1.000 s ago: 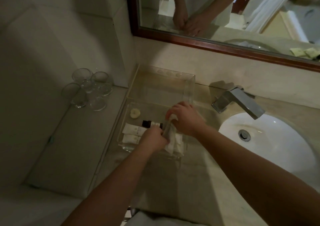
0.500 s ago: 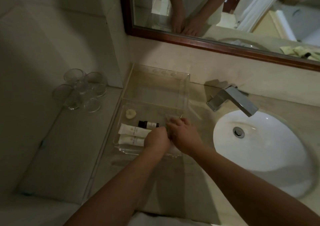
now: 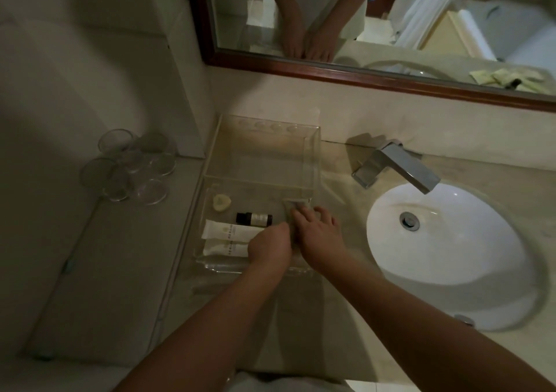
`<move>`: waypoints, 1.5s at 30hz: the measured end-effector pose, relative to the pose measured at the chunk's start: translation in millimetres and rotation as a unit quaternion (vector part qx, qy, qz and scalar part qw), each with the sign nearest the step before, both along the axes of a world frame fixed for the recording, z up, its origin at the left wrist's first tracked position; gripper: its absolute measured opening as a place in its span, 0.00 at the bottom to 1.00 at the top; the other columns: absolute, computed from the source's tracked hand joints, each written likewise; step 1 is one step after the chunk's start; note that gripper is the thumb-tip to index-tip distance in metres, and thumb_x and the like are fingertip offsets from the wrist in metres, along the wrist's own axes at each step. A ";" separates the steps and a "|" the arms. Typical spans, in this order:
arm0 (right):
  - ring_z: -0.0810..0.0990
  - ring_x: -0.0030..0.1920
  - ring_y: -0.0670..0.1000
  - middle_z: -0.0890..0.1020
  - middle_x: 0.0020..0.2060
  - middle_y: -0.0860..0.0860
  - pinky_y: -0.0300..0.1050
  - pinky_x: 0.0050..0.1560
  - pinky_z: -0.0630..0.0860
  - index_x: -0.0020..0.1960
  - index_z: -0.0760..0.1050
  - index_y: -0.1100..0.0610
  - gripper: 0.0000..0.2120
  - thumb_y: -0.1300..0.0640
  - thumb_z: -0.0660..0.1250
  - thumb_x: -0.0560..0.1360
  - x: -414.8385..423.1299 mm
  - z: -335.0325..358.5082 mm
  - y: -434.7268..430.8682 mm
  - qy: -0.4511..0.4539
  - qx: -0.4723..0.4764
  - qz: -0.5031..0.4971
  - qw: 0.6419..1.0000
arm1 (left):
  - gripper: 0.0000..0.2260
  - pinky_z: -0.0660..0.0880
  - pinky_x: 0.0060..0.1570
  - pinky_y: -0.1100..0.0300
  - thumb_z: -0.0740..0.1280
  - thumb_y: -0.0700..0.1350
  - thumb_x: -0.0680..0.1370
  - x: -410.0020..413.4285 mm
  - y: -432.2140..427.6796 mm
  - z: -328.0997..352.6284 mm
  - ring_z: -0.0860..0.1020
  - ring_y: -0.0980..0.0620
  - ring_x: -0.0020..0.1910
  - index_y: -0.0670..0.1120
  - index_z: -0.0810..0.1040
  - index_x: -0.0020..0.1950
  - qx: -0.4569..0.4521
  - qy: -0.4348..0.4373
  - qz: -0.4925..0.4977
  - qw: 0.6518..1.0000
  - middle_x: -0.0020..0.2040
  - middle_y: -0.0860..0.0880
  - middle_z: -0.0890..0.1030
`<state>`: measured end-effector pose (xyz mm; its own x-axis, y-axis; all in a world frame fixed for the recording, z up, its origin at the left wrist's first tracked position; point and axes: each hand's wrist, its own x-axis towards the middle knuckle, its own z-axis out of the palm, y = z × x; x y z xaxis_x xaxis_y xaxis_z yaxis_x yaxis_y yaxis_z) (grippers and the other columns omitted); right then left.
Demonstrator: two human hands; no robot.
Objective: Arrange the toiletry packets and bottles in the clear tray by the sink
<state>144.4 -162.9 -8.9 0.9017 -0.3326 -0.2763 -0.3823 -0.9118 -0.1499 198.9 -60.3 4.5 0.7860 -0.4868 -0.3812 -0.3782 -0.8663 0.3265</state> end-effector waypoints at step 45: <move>0.73 0.63 0.58 0.73 0.66 0.56 0.52 0.60 0.71 0.73 0.64 0.50 0.24 0.56 0.62 0.78 -527.5 17.0 -473.2 -0.158 0.116 -0.418 0.887 | 0.22 0.74 0.49 0.51 0.71 0.45 0.72 -413.9 -522.3 12.7 0.76 0.42 0.55 0.43 0.71 0.63 -0.184 0.075 -0.145 0.969 0.55 0.42 0.75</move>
